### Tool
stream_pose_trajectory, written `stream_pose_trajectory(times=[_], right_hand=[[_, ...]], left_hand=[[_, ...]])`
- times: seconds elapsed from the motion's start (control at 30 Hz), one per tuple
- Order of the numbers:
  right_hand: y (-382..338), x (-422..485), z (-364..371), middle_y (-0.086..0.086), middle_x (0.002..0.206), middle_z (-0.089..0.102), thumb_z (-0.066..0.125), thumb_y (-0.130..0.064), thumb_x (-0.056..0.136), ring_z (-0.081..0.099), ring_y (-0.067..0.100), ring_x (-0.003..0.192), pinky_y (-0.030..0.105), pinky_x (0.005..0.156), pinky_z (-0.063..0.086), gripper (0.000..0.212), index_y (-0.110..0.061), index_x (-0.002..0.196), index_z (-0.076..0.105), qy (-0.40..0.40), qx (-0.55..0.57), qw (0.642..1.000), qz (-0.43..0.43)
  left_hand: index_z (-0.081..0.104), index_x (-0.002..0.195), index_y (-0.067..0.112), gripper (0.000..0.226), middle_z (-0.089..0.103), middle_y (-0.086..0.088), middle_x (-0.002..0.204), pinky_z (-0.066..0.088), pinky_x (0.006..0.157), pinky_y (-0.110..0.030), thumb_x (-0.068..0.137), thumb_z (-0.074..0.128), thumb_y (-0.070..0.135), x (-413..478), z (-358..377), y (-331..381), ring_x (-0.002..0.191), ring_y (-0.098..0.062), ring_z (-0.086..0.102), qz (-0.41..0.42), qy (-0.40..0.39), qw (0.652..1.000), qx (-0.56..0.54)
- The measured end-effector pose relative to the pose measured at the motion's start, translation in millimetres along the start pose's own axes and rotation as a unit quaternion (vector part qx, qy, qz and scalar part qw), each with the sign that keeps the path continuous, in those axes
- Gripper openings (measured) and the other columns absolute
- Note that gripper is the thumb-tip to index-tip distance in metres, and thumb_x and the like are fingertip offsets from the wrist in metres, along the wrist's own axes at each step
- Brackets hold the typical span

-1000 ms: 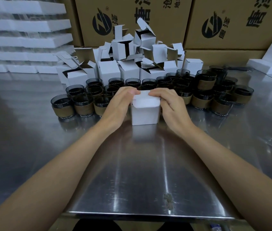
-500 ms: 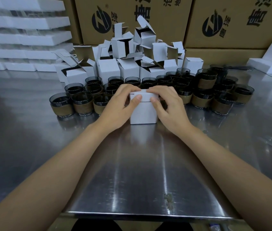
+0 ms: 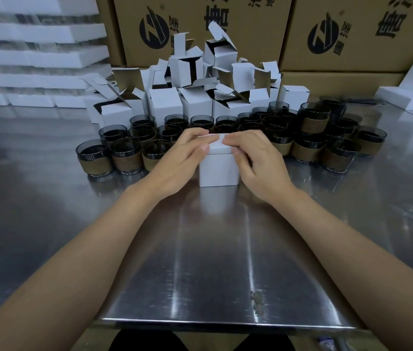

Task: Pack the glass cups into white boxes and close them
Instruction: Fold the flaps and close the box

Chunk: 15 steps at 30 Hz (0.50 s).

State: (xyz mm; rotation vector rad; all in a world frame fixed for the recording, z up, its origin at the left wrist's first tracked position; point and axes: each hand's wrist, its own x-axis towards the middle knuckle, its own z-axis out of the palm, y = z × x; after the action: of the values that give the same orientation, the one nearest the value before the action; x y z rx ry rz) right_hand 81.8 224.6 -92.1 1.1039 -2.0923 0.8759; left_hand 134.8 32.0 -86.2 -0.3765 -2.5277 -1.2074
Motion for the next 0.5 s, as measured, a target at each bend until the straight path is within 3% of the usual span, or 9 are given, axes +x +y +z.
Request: stream_pose_trajectory(times=[0.17, 0.33, 0.43, 0.5], right_hand=[[2, -2, -1, 0.006, 0.116, 0.068, 0.056, -0.005, 0.090, 0.058, 0.032, 0.103, 0.040, 0.081, 0.051, 0.030, -0.009, 0.115, 0.071, -0.009, -0.044, 0.997, -0.058], [3, -1, 1, 0.009, 0.127, 0.063, 0.063, -0.013, 0.087, 0.056, 0.032, 0.116, 0.049, 0.093, 0.047, 0.030, -0.007, 0.116, 0.070, -0.030, -0.012, 0.998, -0.052], [1, -2, 3, 0.008, 0.130, 0.060, 0.063, -0.014, 0.089, 0.052, 0.027, 0.120, 0.046, 0.097, 0.045, 0.029, -0.009, 0.116, 0.071, -0.022, 0.012, 0.999, -0.028], [3, -4, 5, 0.006, 0.134, 0.056, 0.062, -0.015, 0.091, 0.049, 0.023, 0.122, 0.042, 0.100, 0.044, 0.030, -0.011, 0.120, 0.069, -0.022, 0.040, 0.999, 0.004]], left_hand=[[0.051, 0.139, 0.018, 0.037, 0.032, 0.005, 0.145, 0.022, 0.102, -0.001, 0.104, 0.037, 0.012, 2, 3, 4, 0.131, 0.004, 0.029, -0.043, -0.015, 0.994, -0.101], [0.049, 0.137, 0.025, 0.048, 0.026, 0.005, 0.150, 0.028, 0.095, -0.004, 0.098, 0.035, 0.001, 7, 11, 12, 0.133, 0.000, 0.027, -0.085, 0.015, 0.975, -0.203], [0.037, 0.145, 0.025, 0.049, 0.015, 0.006, 0.157, 0.020, 0.110, -0.019, 0.101, 0.031, 0.006, 6, 17, 11, 0.139, 0.001, 0.017, -0.079, 0.026, 0.982, -0.167], [0.030, 0.149, 0.030, 0.044, 0.005, 0.010, 0.159, 0.017, 0.111, -0.021, 0.105, 0.034, 0.023, 3, 20, 3, 0.132, 0.017, 0.014, -0.070, 0.021, 0.992, -0.105]])
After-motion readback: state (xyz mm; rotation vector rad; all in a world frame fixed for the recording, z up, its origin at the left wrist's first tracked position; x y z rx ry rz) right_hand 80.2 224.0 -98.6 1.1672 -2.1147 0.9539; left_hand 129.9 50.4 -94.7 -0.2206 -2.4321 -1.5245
